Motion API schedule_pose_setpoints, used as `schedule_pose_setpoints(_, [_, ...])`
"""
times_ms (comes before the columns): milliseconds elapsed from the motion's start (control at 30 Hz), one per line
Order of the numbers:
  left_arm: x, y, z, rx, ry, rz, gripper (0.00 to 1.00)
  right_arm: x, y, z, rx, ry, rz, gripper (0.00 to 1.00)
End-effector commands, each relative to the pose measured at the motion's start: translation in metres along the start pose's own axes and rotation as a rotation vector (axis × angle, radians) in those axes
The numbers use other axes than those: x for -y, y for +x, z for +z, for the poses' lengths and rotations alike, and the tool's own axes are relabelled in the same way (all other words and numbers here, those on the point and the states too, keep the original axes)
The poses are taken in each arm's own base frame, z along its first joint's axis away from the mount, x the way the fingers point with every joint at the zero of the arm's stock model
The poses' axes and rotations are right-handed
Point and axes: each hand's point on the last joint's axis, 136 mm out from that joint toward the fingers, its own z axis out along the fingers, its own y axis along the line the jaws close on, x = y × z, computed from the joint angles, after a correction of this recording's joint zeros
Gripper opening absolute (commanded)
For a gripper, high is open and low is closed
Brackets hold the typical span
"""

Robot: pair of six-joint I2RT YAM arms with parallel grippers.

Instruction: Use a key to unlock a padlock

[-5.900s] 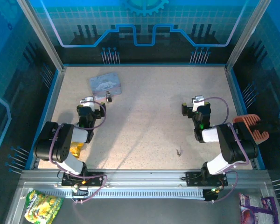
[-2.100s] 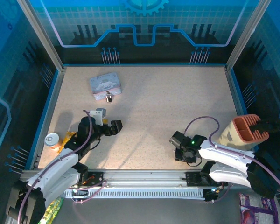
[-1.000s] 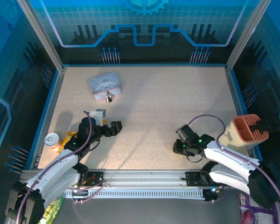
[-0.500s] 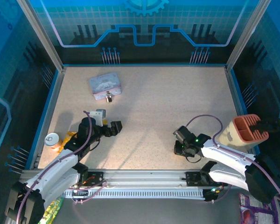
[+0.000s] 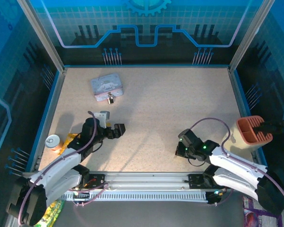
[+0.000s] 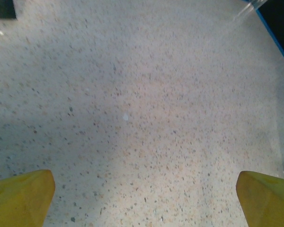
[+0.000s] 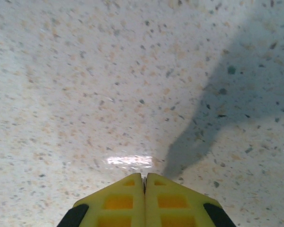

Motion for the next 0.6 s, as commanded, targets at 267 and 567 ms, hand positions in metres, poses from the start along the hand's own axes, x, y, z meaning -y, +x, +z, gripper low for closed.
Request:
schedule_pose_setpoints(267, [0.132,0.002,0.0,-0.052,0.443,0.189,0.92,-0.068,-0.06,-0.054,0.267,-0.332,0.168,0.0])
schedule_pose_setpoints(567, [0.221,0.001,0.015,0.105,0.63,0.199,0.81,-0.089,-0.09,-0.093,0.399,-0.557,0.453,0.0])
